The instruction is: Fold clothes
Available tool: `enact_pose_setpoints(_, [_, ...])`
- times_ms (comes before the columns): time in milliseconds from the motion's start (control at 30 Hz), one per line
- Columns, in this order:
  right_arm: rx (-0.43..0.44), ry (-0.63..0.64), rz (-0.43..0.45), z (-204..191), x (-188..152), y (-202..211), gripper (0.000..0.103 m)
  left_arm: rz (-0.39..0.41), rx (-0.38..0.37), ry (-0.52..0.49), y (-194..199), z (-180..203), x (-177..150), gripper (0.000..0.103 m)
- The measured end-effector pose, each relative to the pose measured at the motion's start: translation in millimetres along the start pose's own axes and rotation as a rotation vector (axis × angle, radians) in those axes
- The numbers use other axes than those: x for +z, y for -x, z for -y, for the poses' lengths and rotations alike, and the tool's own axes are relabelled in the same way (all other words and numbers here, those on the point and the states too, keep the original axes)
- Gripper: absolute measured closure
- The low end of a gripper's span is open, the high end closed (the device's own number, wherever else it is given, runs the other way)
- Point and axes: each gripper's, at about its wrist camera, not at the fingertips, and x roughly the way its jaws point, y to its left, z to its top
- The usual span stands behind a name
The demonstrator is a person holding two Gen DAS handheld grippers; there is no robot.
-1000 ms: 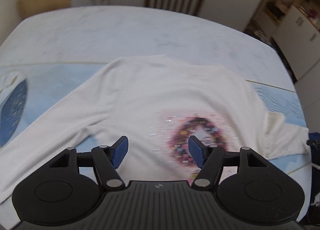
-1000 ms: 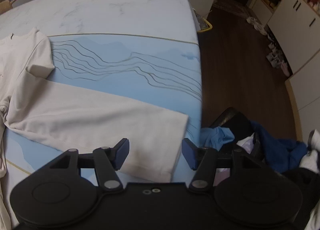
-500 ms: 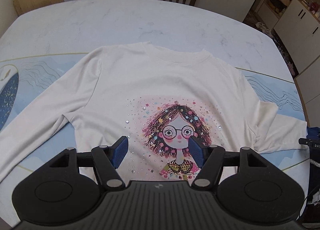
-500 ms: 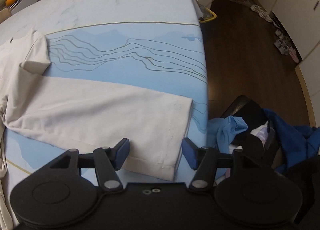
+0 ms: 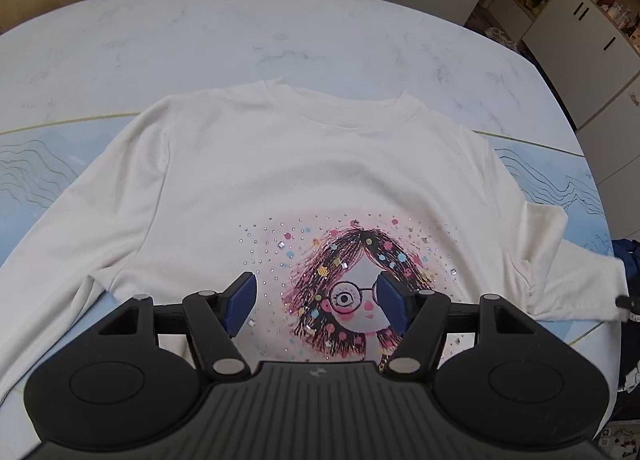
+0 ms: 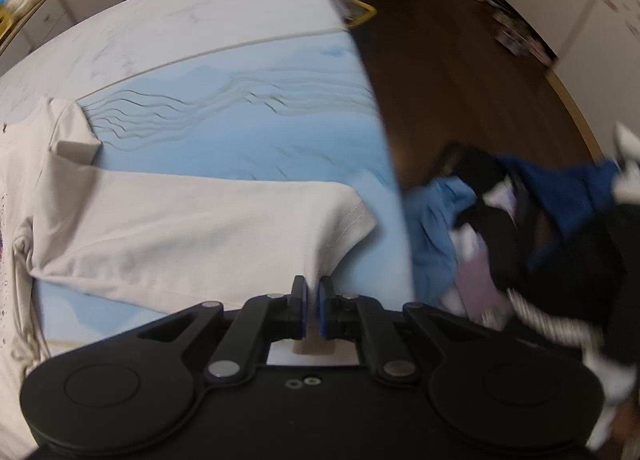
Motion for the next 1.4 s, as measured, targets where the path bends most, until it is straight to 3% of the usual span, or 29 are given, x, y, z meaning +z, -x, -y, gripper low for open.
enact_pose_setpoints(167, [-0.047,-0.123,-0.040,18.9,-49.3,20.4,0.000,-0.007,-0.047,-0.069,-19.7,1.2,14.9,0.038])
enact_pose_setpoints(333, [-0.103,-0.187,-0.079,23.5,-88.7,28.3,0.000,0.019,-0.079,-0.202,-40.0,21.2,44.2,0.038])
enact_pose_setpoints(467, [-0.094,-0.216,-0.121,23.0,-99.9,27.5,0.000,0.033,-0.064,-0.241,-52.8,28.6,65.4,0.038])
enact_pose_setpoints(600, [-0.167,-0.098,-0.118,3.7,-89.7,37.7,0.000,0.059,-0.065,-0.267,-50.6,16.9,72.8,0.038])
enact_pose_setpoints(733, [-0.208,0.077,0.061,-27.8,-57.3,56.3,0.000,0.119,-0.037,-0.280,-38.5,-15.8,78.0,0.035])
enact_pose_setpoints(967, [0.097,0.384,0.170,-127.3,45.1,24.6,0.000,0.121,-0.035,-0.374,-33.7,-76.6,88.3,0.029])
enact_pose_setpoints(1133, [0.222,0.571,0.171,-214.3,107.5,-23.6,0.000,0.106,-0.004,-0.425,-54.2,-91.2,110.7,0.029])
enact_pose_setpoints(1167, [0.231,0.576,0.166,-224.6,117.3,-33.2,0.000,0.106,0.008,-0.428,-58.4,-92.7,115.3,0.029])
enact_pose_setpoints(1267, [0.257,0.573,0.151,-251.8,144.6,-59.3,0.000,0.080,-0.054,-0.417,-68.4,-101.2,127.8,0.029])
enact_pose_setpoints(1400, [0.281,0.536,0.126,-264.3,159.6,-79.3,0.000,0.045,-0.100,-0.392,-79.7,-109.5,133.4,0.029])
